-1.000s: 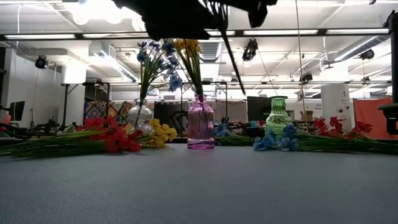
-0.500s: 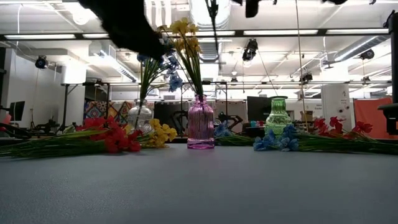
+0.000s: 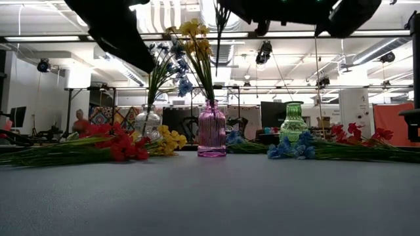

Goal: Sort flowers into vase by color
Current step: Put the right yellow flowers into the violet vase

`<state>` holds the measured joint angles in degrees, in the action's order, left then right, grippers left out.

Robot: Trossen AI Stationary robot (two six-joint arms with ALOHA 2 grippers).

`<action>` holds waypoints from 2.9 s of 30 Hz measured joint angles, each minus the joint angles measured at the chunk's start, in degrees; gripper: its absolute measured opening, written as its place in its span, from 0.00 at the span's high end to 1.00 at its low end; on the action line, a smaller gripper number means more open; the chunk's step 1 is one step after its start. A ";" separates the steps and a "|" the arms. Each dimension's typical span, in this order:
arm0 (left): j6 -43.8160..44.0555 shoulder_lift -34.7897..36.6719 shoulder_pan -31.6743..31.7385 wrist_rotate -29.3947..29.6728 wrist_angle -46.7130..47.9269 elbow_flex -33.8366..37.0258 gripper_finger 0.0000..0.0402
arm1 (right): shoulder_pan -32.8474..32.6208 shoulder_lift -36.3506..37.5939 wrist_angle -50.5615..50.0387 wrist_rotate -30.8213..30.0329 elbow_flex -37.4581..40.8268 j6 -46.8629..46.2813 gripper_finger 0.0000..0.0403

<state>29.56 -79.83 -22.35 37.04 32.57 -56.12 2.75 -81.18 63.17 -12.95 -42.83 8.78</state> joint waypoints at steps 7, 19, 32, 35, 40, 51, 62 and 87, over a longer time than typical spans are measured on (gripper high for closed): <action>-0.03 0.06 0.02 1.89 1.68 0.01 0.42 | 2.57 -4.33 6.44 -0.04 1.14 -1.58 0.94; -0.03 0.06 0.02 3.03 2.04 0.02 0.42 | 5.17 -9.62 8.94 -0.11 1.23 -5.18 0.94; -0.04 0.06 0.04 3.12 2.04 0.02 0.42 | 5.17 -10.13 3.86 -0.51 1.34 -5.31 0.94; -0.04 0.05 0.04 3.14 2.04 0.02 0.42 | 5.17 -10.13 2.58 -0.52 1.34 -5.31 0.94; -0.04 -0.50 0.04 4.53 2.04 0.07 0.42 | 5.17 -10.13 -0.28 -0.52 1.34 -5.31 0.94; -0.04 -0.62 0.04 5.95 2.02 0.07 0.42 | 5.17 -10.08 -4.65 -0.53 1.36 -4.43 0.94; 0.48 -0.66 0.05 5.99 2.00 0.07 0.42 | 5.17 -10.00 -8.62 -0.57 1.32 -4.10 0.94; 2.06 -0.66 0.05 5.99 1.98 0.07 0.42 | 5.01 -9.93 -17.41 -0.69 1.49 -4.81 0.61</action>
<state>31.62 -80.49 -22.29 43.03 34.54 -56.05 7.76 -91.11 45.76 -13.64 -41.34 3.97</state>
